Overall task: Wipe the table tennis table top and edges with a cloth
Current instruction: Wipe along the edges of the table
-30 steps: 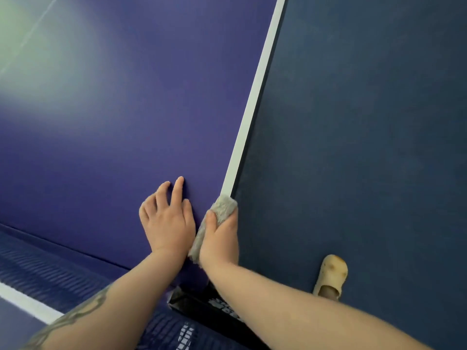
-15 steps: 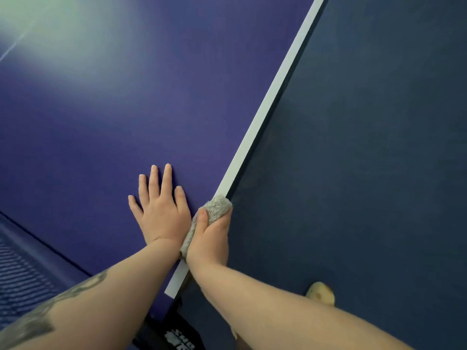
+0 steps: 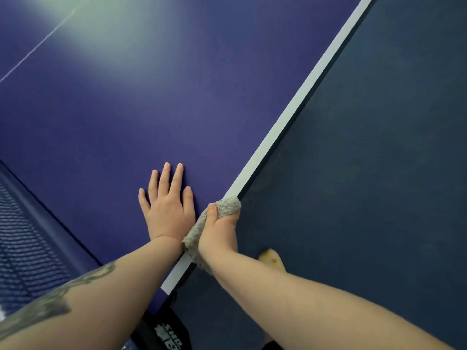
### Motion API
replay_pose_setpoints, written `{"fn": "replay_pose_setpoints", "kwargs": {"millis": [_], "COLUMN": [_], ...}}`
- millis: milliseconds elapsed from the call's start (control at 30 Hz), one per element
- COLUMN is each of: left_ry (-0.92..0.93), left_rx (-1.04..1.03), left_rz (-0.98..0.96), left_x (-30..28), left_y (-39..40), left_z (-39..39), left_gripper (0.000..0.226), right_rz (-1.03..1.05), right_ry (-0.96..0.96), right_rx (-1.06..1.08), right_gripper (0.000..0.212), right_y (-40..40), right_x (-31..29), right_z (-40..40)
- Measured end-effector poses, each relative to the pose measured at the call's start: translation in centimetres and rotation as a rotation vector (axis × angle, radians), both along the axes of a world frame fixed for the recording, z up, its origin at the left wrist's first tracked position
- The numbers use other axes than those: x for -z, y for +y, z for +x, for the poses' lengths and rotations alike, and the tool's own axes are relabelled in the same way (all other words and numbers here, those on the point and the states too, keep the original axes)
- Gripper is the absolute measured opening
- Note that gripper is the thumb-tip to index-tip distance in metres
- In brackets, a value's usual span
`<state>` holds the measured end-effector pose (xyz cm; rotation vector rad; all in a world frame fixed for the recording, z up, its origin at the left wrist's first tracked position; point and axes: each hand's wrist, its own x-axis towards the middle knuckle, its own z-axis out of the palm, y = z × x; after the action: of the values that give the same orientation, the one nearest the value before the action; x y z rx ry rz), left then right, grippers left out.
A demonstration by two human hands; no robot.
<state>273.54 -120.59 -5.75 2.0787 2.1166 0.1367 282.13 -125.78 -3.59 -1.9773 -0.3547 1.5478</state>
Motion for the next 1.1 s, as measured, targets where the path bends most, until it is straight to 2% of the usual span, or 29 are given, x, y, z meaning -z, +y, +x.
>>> {"fn": "replay_pose_setpoints", "kwargs": {"millis": [300, 433, 533, 700, 833, 900, 1100], "left_ry": [0.019, 0.122, 0.211, 0.150, 0.101, 0.094, 0.082], "left_rx": [0.012, 0.018, 0.098, 0.316, 0.413, 0.419, 0.421], "left_rz": [-0.003, -0.050, -0.096, -0.111, -0.068, -0.066, -0.050], "left_x": [0.2, 0.0, -0.6, -0.5, -0.3, 0.0, 0.2], "left_y": [-0.2, -0.2, 1.0, 8.9, 15.0, 15.6, 15.6], "left_z": [-0.2, -0.1, 0.4, 6.1, 10.9, 11.5, 11.4], "left_gripper": [0.052, 0.060, 0.061, 0.061, 0.062, 0.062, 0.062], "right_rz": [0.024, 0.018, 0.033, 0.080, 0.096, 0.085, 0.085], "right_ry": [-0.067, -0.073, -0.152, -0.350, -0.366, -0.376, -0.347], "right_rx": [0.149, 0.067, 0.172, 0.347, 0.401, 0.429, 0.450], "right_gripper": [0.067, 0.065, 0.062, 0.058, 0.067, 0.069, 0.054], "right_y": [4.8, 4.1, 7.4, 11.4, 11.2, 12.2, 16.2], "right_x": [0.6, 0.3, 1.1, 2.7, 3.4, 3.5, 3.3], "right_z": [4.3, 4.7, 7.3, 10.0, 8.5, 9.4, 14.5]}}
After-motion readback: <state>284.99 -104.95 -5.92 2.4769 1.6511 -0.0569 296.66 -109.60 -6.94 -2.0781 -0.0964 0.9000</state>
